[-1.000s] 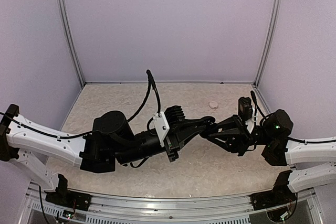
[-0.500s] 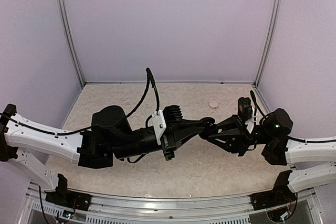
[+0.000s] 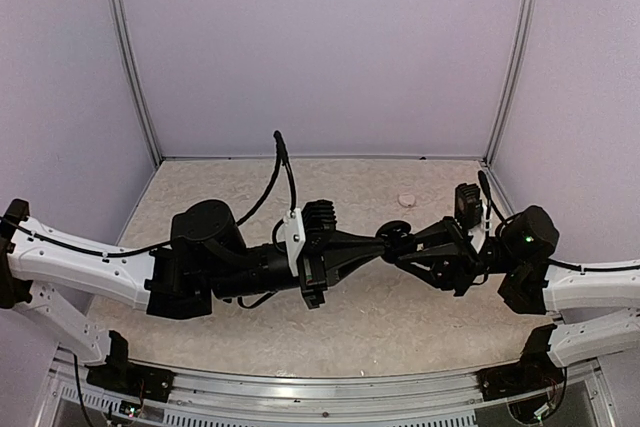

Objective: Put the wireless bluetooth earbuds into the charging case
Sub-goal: Insert the left earbud into the left side groove of the charging case.

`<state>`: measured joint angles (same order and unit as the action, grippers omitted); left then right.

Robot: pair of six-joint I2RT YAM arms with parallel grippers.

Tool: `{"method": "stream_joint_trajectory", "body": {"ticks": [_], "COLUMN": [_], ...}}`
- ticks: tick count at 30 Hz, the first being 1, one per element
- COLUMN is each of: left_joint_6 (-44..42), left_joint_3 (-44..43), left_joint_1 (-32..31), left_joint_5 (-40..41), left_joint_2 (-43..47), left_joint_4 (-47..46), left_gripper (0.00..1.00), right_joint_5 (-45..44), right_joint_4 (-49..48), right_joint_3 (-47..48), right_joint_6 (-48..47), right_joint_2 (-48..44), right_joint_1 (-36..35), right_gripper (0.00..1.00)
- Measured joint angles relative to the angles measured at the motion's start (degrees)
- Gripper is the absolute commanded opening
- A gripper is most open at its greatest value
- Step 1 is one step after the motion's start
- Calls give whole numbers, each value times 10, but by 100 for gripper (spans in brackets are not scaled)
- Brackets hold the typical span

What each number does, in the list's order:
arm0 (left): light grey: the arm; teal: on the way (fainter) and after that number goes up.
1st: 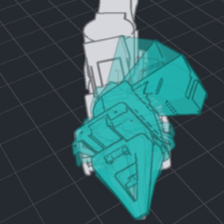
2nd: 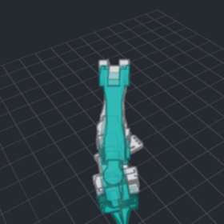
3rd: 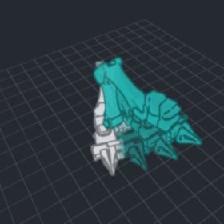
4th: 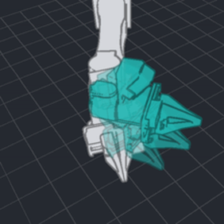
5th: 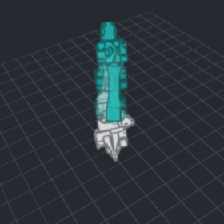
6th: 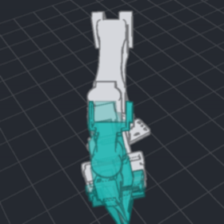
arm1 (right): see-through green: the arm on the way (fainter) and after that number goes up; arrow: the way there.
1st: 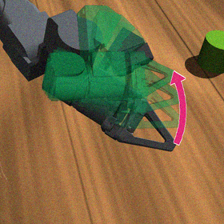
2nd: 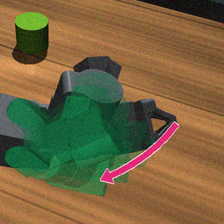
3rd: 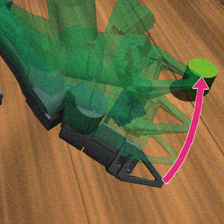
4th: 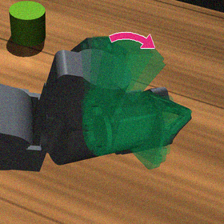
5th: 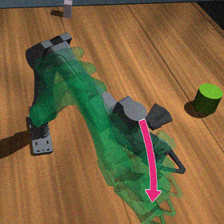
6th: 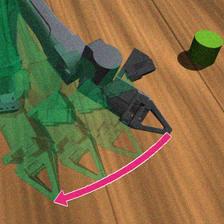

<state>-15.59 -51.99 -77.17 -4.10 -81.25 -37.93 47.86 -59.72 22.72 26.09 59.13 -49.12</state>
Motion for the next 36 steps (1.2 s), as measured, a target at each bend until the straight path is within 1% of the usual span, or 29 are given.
{"method": "stream_joint_trajectory", "body": {"ticks": [6, 23, 36], "left_joint_6": [6, 57, 96], "left_joint_3": [0, 0, 13], "left_joint_1": [1, 17, 20], "left_joint_5": [2, 11, 27], "left_joint_2": [0, 1, 1], "left_joint_4": [-2, -3, -52], "left_gripper": [0, 0, 0], "right_joint_5": [4, -10, -27], "right_joint_4": [-1, 17, 3], "right_joint_3": [1, 7, 7], "right_joint_6": [-1, -17, -12], "right_joint_2": [0, 3, 3], "right_joint_1": [0, 0, -3], "right_gripper": [0, 0, 0]}}
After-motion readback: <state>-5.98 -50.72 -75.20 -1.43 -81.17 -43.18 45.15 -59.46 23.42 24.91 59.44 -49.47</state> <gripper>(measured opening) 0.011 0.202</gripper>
